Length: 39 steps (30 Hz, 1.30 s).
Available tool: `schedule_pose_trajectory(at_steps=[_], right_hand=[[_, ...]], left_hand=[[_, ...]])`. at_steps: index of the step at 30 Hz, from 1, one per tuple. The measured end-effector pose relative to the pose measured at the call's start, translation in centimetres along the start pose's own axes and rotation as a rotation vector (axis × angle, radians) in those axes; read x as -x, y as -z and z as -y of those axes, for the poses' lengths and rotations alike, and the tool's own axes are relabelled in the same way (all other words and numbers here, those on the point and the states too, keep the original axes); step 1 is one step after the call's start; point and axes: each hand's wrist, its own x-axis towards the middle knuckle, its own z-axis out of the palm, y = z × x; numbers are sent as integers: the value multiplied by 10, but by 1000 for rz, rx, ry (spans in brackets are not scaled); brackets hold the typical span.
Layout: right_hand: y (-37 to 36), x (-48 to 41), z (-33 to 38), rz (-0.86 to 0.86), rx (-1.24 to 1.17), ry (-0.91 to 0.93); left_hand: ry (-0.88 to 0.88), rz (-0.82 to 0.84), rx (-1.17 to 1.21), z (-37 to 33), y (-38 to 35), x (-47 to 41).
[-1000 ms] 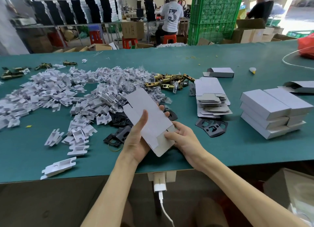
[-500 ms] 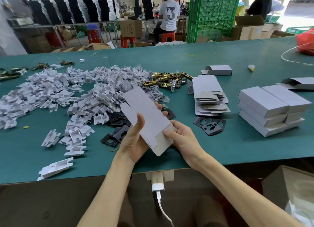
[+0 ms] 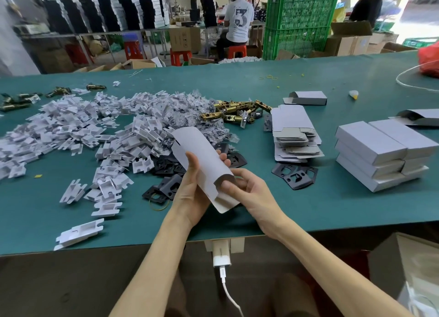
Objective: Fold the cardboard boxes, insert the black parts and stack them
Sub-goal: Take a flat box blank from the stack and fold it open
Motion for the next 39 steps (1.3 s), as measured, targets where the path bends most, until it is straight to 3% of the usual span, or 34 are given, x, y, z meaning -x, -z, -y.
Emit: schedule_pose_trajectory(at_steps=[6, 16, 20, 27, 30, 39], right_hand=[[-12, 8, 1, 47, 382, 35], [-11, 5, 3, -49, 308, 112], [-3, 2, 3, -86, 142, 4], [-6, 3, 3, -34, 141, -15], [-7, 5, 6, -18, 168, 3], [-10, 7, 7, 30, 200, 45]], left_hand=[[-66, -170, -84, 7, 1, -6], [8, -115, -179, 9, 1, -2], [72, -39, -137, 1, -3, 4], [49, 117, -135, -7, -1, 7], [19, 104, -192, -4, 1, 6], [-180, -148, -386, 5, -2, 2]])
